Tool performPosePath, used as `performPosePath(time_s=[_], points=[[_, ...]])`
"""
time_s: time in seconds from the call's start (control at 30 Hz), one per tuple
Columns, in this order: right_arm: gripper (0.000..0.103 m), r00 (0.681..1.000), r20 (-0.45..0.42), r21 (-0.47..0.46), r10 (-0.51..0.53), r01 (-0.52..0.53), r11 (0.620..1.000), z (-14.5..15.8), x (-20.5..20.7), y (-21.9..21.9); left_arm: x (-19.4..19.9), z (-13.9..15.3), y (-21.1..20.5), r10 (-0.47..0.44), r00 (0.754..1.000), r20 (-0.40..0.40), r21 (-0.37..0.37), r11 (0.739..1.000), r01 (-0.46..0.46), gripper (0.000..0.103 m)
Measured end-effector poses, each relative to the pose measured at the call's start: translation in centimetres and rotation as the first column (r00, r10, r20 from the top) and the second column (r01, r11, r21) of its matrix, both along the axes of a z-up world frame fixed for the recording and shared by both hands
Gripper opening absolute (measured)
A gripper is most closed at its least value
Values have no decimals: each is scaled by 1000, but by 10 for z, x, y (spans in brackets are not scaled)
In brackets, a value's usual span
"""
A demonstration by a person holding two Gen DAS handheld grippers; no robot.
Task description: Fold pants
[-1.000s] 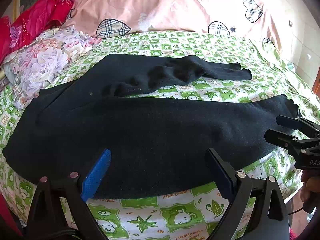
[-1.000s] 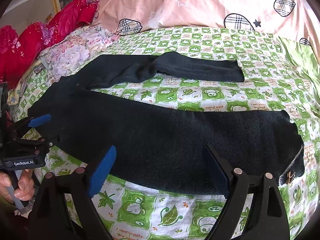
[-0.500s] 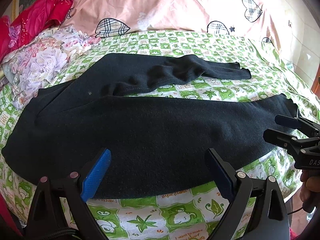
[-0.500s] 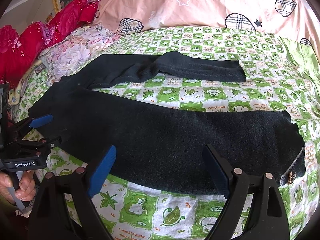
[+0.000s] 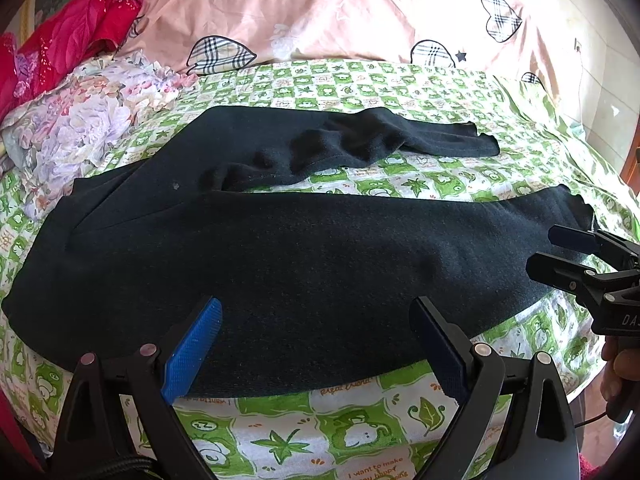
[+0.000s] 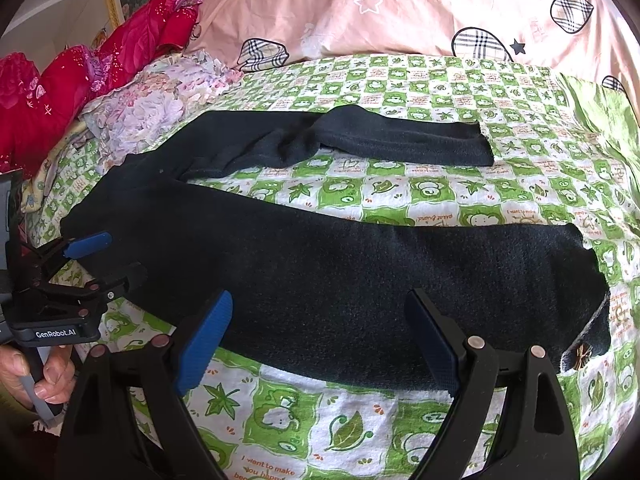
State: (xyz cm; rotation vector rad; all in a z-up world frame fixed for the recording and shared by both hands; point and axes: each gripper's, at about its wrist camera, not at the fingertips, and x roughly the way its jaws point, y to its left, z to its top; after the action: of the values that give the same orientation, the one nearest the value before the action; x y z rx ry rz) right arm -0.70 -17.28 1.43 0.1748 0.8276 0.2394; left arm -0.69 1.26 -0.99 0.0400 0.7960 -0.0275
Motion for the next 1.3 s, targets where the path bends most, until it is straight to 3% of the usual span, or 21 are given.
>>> performPosePath(time_s=[0.87, 1.17, 1.3], points=[[88, 1000, -7, 39, 0, 0, 999, 6, 5, -4, 13, 1, 0, -65, 997, -42, -24, 998, 64, 95], [88, 1000, -14, 51, -22, 22, 998, 14, 34, -22, 43, 16, 7, -93, 995, -31, 5, 996, 93, 95], [88, 1000, -14, 57, -20, 21, 998, 18, 51, -31, 68, 24, 14, -118, 992, -49, -15, 993, 118, 95]])
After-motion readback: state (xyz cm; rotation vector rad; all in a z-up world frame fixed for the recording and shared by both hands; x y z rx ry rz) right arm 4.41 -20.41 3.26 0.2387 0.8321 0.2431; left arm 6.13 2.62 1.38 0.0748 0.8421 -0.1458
